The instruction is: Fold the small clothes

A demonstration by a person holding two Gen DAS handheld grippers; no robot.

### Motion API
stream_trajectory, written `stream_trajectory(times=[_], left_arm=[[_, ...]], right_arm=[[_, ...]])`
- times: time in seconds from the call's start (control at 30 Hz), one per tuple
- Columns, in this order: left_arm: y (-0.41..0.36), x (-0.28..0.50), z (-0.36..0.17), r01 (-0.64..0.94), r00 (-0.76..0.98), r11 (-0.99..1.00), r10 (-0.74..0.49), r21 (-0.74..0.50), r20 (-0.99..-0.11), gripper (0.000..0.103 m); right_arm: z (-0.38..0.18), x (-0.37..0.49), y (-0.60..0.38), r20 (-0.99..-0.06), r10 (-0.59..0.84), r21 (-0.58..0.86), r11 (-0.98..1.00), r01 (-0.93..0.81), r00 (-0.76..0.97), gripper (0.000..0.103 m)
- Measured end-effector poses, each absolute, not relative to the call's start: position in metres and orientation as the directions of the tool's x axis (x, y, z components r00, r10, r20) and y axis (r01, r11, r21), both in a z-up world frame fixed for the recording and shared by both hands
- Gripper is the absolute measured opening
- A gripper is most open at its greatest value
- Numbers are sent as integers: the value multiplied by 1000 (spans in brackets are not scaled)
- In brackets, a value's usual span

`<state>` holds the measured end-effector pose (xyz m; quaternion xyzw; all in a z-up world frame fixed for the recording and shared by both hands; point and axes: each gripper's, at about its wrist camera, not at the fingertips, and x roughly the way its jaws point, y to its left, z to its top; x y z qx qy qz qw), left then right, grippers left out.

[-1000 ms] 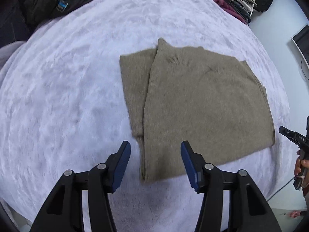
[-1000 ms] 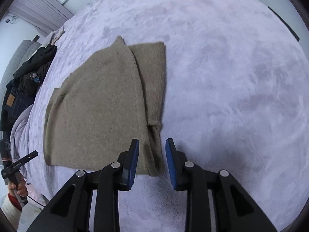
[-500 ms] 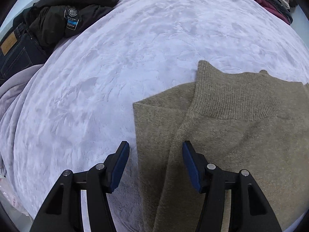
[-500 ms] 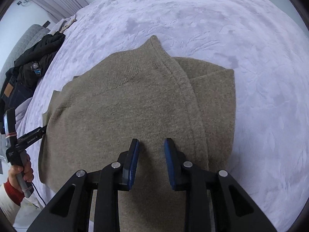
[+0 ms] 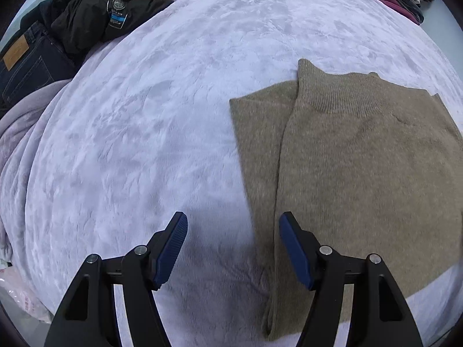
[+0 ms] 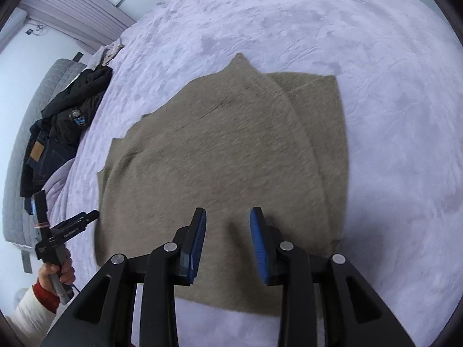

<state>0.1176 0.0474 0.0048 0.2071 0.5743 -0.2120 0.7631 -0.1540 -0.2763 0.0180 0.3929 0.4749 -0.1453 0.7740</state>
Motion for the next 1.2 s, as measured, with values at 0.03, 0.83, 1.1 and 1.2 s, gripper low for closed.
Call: stream_trajectory(times=[0.03,0.83,1.1,1.2], left_arm=[[54,111,8,556,236,830,-96,53,-967,68],[119,54,-15,465,113,884,-124,-58,-986,80],[125,45,-19,456,117,888,-130,-63,-985,81],[132,44,-19,445,123,894,-128,-61,-984,103]], right_arm=[[19,-153,-266,-840,171,490,648,583,515,35],[-25,-108,-101,-769,508,639,605,475,388,45],[-22,-101,-96,-786,496,618,625,477,370,50],[-22,-99,-93,-788,495,615,629,475,365,52]])
